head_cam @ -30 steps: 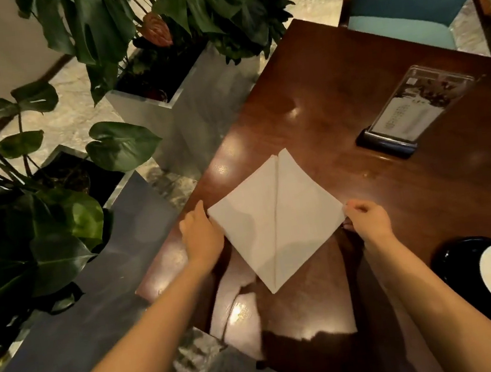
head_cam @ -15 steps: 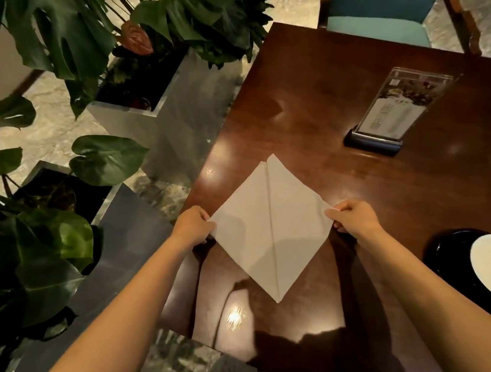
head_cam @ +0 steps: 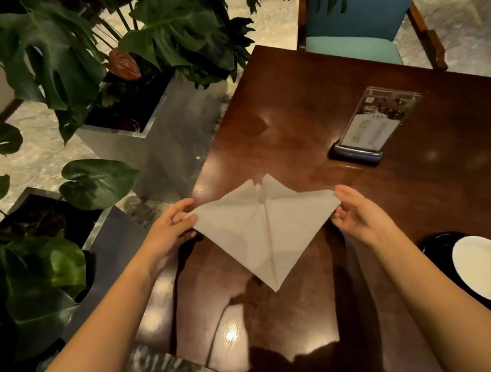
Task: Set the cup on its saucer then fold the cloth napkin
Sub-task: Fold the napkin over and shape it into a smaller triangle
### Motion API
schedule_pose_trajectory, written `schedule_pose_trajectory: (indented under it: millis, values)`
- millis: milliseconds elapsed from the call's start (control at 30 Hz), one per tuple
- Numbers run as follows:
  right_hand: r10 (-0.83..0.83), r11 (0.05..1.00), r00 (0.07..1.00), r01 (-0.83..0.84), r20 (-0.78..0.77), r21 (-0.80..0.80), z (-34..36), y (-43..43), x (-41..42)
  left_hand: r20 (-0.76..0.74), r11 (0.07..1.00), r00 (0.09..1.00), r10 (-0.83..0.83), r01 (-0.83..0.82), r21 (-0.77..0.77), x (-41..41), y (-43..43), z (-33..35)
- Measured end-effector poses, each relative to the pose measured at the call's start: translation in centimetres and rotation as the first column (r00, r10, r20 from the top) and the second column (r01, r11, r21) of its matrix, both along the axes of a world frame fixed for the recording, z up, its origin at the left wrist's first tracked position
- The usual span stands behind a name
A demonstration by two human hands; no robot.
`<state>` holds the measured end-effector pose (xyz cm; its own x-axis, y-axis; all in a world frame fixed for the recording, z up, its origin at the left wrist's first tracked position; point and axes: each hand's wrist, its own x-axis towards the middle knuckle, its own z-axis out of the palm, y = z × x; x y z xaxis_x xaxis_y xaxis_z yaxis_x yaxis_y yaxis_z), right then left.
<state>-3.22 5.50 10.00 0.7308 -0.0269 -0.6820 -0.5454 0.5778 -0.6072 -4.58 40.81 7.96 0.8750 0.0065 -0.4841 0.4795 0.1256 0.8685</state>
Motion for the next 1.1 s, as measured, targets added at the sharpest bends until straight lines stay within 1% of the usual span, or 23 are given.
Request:
schedule_pose_trajectory:
  millis: [67,133,200,267,300,333,367,400,433,467,500,533,567,600,633,700,733,767,800,867,967,1033,1100]
  values:
    - [0.062,0.995,0.996,-0.056,0.063,-0.084,1.0,-0.2,0.2,0.050,1.000,0.999,-0.005,0.006,-0.006,0.4,0.0,1.0]
    - [0.187,0.949,0.977,-0.152,0.106,-0.276,1.9,-0.5,0.4,0.104,1.000,0.994,-0.019,0.018,0.008,0.7,-0.1,2.0]
    - [0.352,0.836,0.928,-0.253,0.122,-0.487,2.9,-0.9,0.7,0.156,0.996,0.986,-0.055,0.044,0.072,1.1,-0.1,2.7]
    - [0.511,0.651,0.853,-0.303,0.106,-0.697,3.7,-1.1,1.0,0.189,0.977,0.972,-0.139,0.104,0.184,1.6,0.0,3.3]
    - [0.563,0.550,0.822,-0.297,0.085,-0.781,4.1,-1.1,1.2,0.205,0.945,0.958,-0.201,0.135,0.299,1.9,0.1,3.4]
    - [0.593,0.460,0.802,-0.272,0.065,-0.845,4.4,-0.9,1.3,0.220,0.873,0.936,-0.276,0.148,0.464,2.1,0.2,3.6]
    - [0.602,0.396,0.796,-0.234,0.059,-0.888,4.7,-0.8,1.5,0.233,0.771,0.907,-0.350,0.138,0.622,2.3,0.2,3.7]
    - [0.596,0.364,0.800,-0.195,0.067,-0.911,5.0,-0.8,1.6,0.253,0.669,0.878,-0.406,0.097,0.737,2.4,0.1,3.8]
    - [0.585,0.362,0.807,-0.165,0.085,-0.918,5.3,-0.9,1.8,0.278,0.596,0.852,-0.444,0.049,0.802,2.5,0.1,4.1]
    - [0.562,0.409,0.819,-0.154,0.115,-0.899,5.6,-1.2,2.1,0.304,0.558,0.829,-0.469,0.011,0.830,2.6,0.0,4.8]
    - [0.528,0.507,0.836,-0.168,0.151,-0.846,6.0,-1.5,2.2,0.325,0.544,0.807,-0.492,-0.006,0.839,2.5,0.1,5.6]
    - [0.492,0.630,0.851,-0.201,0.185,-0.750,6.4,-1.8,2.2,0.346,0.558,0.786,-0.512,-0.002,0.830,2.5,0.3,6.5]
    - [0.459,0.744,0.861,-0.240,0.216,-0.624,6.8,-2.1,2.2,0.369,0.610,0.777,-0.511,0.026,0.792,2.4,0.5,7.3]
    - [0.435,0.822,0.869,-0.277,0.235,-0.498,7.2,-2.3,2.1,0.383,0.687,0.787,-0.485,0.072,0.723,2.2,0.6,8.2]
    - [0.428,0.861,0.873,-0.314,0.235,-0.401,7.4,-2.4,2.0,0.386,0.775,0.814,-0.434,0.119,0.620,1.8,0.6,9.1]
    - [0.442,0.883,0.875,-0.385,0.198,-0.269,7.3,-2.2,1.9,0.321,0.933,0.900,-0.295,0.198,0.301,1.0,0.6,10.1]
    - [0.445,0.886,0.880,-0.407,0.164,-0.223,7.1,-1.9,1.9,0.257,0.968,0.936,-0.242,0.216,0.125,0.8,0.4,10.0]
    - [0.436,0.891,0.892,-0.410,0.117,-0.196,6.5,-1.6,1.8,0.179,0.976,0.961,-0.213,0.218,-0.010,0.7,0.4,9.6]
    - [0.420,0.894,0.905,-0.402,0.059,-0.198,5.7,-1.1,1.7,0.091,0.974,0.977,-0.193,0.202,-0.099,0.7,0.2,8.9]
    - [0.403,0.878,0.913,-0.405,-0.061,-0.257,3.5,-0.3,1.4,-0.098,0.984,0.984,-0.151,0.139,-0.113,1.1,-0.1,6.8]
    - [0.378,0.834,0.903,-0.428,-0.206,-0.348,0.3,0.9,1.3,-0.314,0.996,0.945,-0.090,0.090,-0.017,2.0,-0.5,2.7]
    - [0.342,0.811,0.904,-0.422,-0.256,-0.405,-1.3,1.7,1.4,-0.367,0.995,0.928,-0.060,0.087,0.057,2.5,-0.7,0.6]
    - [0.308,0.785,0.915,-0.398,-0.259,-0.474,-2.6,2.3,1.9,-0.353,0.988,0.935,-0.020,0.072,0.134,3.0,-1.0,-0.7]
